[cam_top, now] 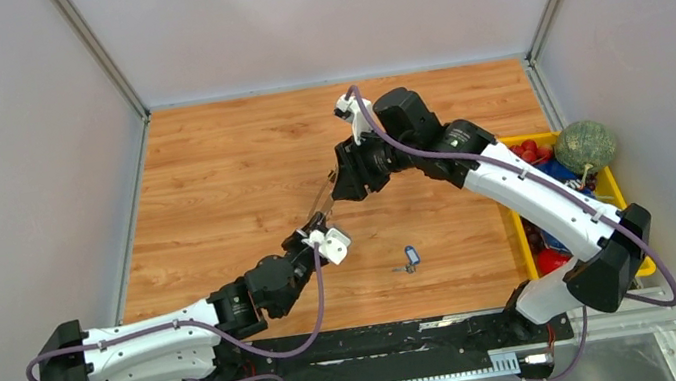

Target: Put the keys on the keyring

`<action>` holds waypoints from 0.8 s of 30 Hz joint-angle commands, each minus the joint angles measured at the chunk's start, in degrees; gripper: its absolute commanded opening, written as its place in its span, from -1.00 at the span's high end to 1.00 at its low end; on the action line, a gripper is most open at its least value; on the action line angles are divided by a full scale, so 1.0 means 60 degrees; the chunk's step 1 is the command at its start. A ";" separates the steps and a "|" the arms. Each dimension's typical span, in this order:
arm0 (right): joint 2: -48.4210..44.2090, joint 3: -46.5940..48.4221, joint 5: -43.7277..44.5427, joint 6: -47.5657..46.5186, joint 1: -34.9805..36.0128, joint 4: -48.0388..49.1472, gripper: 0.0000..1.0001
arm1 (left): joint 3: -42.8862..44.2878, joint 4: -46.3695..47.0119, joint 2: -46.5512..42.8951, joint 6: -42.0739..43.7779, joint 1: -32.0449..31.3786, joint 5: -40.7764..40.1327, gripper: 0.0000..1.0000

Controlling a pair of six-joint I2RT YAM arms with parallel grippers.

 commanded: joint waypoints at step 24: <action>0.0836 0.1687 -0.0398 0.0148 0.0259 0.0232 0.07 | -0.0188 0.0607 -0.0999 0.0019 -0.0315 0.0230 0.99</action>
